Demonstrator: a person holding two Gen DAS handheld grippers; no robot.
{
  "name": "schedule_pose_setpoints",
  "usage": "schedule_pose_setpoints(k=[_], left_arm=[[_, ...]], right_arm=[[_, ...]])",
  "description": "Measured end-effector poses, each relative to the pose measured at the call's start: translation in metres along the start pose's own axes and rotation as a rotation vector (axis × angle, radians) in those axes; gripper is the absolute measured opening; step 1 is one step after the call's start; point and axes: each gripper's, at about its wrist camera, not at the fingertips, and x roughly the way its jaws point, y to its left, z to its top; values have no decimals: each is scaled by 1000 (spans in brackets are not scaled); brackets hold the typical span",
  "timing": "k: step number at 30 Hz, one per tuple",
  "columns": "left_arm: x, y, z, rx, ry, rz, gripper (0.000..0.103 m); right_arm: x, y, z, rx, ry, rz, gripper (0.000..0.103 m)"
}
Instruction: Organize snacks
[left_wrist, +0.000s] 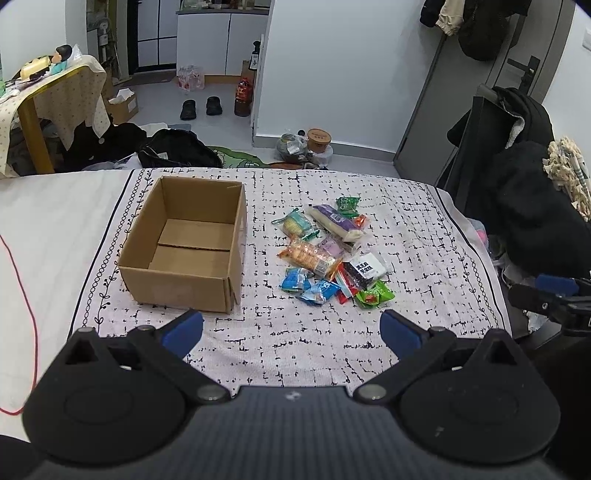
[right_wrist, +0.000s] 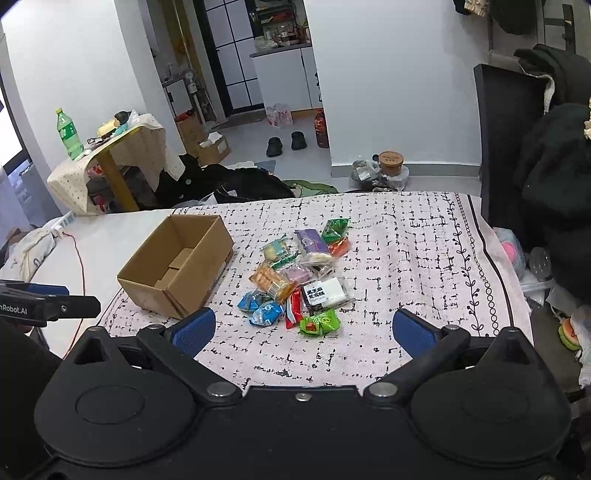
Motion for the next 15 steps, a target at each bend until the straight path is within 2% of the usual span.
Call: schedule_pose_setpoints(k=[15], left_arm=[[0,1,1,-2,-1,-3,102]], right_arm=[[-2,2,1,-24,-3,-15,103]])
